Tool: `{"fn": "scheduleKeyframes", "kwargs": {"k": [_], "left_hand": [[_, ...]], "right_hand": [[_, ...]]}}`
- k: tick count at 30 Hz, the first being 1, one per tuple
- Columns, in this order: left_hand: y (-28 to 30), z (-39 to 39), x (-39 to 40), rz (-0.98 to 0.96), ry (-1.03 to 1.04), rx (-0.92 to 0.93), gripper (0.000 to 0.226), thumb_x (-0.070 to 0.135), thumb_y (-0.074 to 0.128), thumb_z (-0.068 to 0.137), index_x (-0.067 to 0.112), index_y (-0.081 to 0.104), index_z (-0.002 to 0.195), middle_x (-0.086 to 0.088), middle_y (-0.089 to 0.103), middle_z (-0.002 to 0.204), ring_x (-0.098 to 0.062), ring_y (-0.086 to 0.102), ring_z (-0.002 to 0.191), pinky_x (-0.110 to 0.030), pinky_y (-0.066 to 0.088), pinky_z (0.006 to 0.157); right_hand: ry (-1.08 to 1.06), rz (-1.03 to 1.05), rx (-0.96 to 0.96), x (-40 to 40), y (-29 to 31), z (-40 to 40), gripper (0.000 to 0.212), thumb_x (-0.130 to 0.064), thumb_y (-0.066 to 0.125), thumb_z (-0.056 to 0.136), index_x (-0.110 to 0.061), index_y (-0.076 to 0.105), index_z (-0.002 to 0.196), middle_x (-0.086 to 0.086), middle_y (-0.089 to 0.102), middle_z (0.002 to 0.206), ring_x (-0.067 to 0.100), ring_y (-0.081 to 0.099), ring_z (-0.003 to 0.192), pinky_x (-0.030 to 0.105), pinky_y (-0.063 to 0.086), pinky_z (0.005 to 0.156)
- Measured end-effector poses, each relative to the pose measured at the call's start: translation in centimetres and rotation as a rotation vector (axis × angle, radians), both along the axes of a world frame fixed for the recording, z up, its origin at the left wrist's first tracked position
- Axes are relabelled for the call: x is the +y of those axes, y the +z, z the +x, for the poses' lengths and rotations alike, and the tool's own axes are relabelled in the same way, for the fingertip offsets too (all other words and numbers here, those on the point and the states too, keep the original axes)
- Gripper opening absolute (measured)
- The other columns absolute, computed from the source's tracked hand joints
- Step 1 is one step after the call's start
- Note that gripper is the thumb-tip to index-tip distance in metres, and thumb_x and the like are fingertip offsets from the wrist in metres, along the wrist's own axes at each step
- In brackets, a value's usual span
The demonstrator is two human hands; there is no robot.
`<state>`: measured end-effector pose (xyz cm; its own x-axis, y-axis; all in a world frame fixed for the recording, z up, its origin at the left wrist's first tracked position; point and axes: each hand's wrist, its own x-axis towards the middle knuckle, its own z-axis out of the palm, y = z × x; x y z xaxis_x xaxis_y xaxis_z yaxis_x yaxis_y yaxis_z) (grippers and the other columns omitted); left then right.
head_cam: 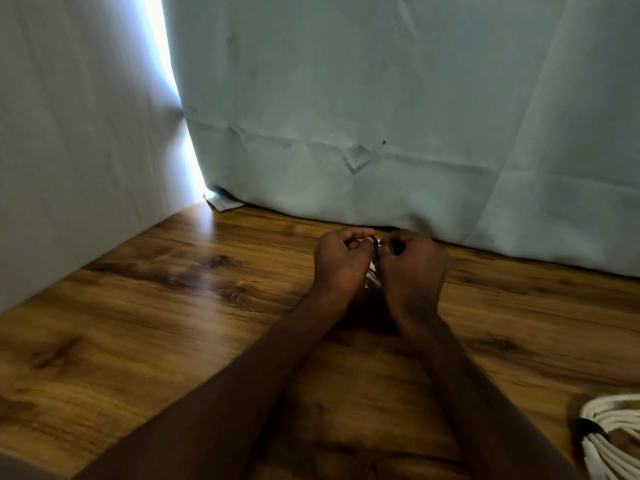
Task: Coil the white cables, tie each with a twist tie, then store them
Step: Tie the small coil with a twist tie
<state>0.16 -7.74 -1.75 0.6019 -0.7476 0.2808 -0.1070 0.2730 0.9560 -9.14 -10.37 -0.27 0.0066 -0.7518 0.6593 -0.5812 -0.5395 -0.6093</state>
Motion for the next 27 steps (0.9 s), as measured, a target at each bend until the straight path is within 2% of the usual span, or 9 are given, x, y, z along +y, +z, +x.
{"fn": "scheduleKeyframes", "kwargs": {"k": [5, 9, 11, 13, 15, 17, 20, 23, 27], "left_hand": [[0.0, 0.3, -0.1, -0.011, -0.024, 0.008, 0.016, 0.006, 0.068, 0.094, 0.01, 0.078, 0.106, -0.02, 0.077, 0.09, -0.038, 0.074, 0.091, -0.051, 0.062, 0.085], [0.0, 0.7, 0.0, -0.034, -0.084, 0.051, 0.017, 0.001, 0.066, 0.094, 0.005, 0.077, 0.107, -0.014, 0.079, 0.09, -0.027, 0.077, 0.087, -0.042, 0.063, 0.085], [0.1, 0.8, 0.1, -0.041, -0.12, 0.075, 0.019, 0.0, 0.064, 0.095, 0.002, 0.076, 0.11, -0.016, 0.078, 0.095, -0.027, 0.076, 0.091, -0.041, 0.062, 0.087], [0.3, 0.9, 0.3, -0.058, -0.157, 0.124, 0.021, -0.002, 0.063, 0.096, -0.001, 0.074, 0.113, -0.019, 0.078, 0.101, -0.026, 0.076, 0.093, -0.04, 0.062, 0.088], [0.5, 0.9, 0.4, -0.068, -0.189, 0.165, 0.021, -0.003, 0.062, 0.097, -0.002, 0.074, 0.114, -0.019, 0.078, 0.101, -0.023, 0.075, 0.089, -0.035, 0.062, 0.081], [0.5, 0.8, 0.4, -0.07, -0.208, 0.199, 0.021, -0.002, 0.062, 0.097, -0.001, 0.074, 0.115, -0.017, 0.078, 0.098, -0.019, 0.075, 0.082, -0.032, 0.061, 0.074], [0.4, 0.7, 0.1, -0.073, -0.21, 0.246, 0.021, -0.005, 0.061, 0.096, -0.003, 0.073, 0.114, -0.016, 0.076, 0.09, -0.015, 0.071, 0.069, -0.032, 0.058, 0.073], [0.4, 0.7, 0.0, -0.069, -0.216, 0.3, 0.02, -0.005, 0.06, 0.097, -0.003, 0.072, 0.113, -0.013, 0.074, 0.083, -0.014, 0.069, 0.064, -0.03, 0.056, 0.066], [0.5, 0.8, 0.2, -0.072, -0.225, 0.393, 0.018, -0.005, 0.058, 0.097, -0.003, 0.072, 0.108, -0.017, 0.074, 0.085, -0.014, 0.067, 0.059, -0.028, 0.057, 0.06]], "right_hand": [[0.057, -0.05, 0.1, -0.3, 0.2, -0.6, 0.015, -0.013, 0.069, 0.087, -0.011, 0.08, 0.097, 0.011, 0.075, 0.094, 0.029, 0.069, 0.087, 0.029, 0.036, 0.069], [0.109, -0.053, 0.215, -0.7, 0.5, -1.0, 0.018, -0.015, 0.067, 0.092, -0.01, 0.078, 0.105, 0.012, 0.07, 0.1, 0.031, 0.064, 0.093, 0.031, 0.032, 0.071], [0.133, -0.056, 0.234, -0.8, 0.7, -1.1, 0.018, -0.015, 0.067, 0.092, -0.011, 0.078, 0.105, 0.012, 0.068, 0.099, 0.031, 0.063, 0.092, 0.03, 0.03, 0.07], [0.146, -0.081, 0.218, -0.5, 0.8, -1.2, 0.02, -0.013, 0.067, 0.09, -0.012, 0.079, 0.106, 0.011, 0.067, 0.097, 0.029, 0.063, 0.09, 0.03, 0.028, 0.069], [0.133, -0.117, 0.169, -0.3, 0.7, -1.2, 0.022, -0.011, 0.067, 0.086, -0.011, 0.077, 0.105, 0.01, 0.069, 0.096, 0.03, 0.064, 0.089, 0.031, 0.03, 0.069], [0.095, -0.131, 0.119, -0.3, 0.5, -1.0, 0.021, -0.011, 0.067, 0.083, -0.008, 0.075, 0.102, 0.012, 0.07, 0.096, 0.033, 0.064, 0.09, 0.035, 0.036, 0.073], [0.0, -0.118, 0.127, -0.5, 0.1, -0.8, 0.014, -0.013, 0.069, 0.088, -0.008, 0.076, 0.099, 0.015, 0.066, 0.097, 0.037, 0.061, 0.095, 0.038, 0.04, 0.077], [-0.021, -0.105, 0.136, -0.5, -0.2, -0.7, 0.014, -0.016, 0.068, 0.092, -0.011, 0.078, 0.101, 0.014, 0.065, 0.102, 0.035, 0.057, 0.1, 0.037, 0.039, 0.078], [0.057, -0.046, 0.064, -0.7, -0.3, -0.4, 0.017, -0.017, 0.07, 0.09, -0.013, 0.08, 0.104, 0.012, 0.063, 0.101, 0.032, 0.057, 0.101, 0.03, 0.036, 0.08]]}}
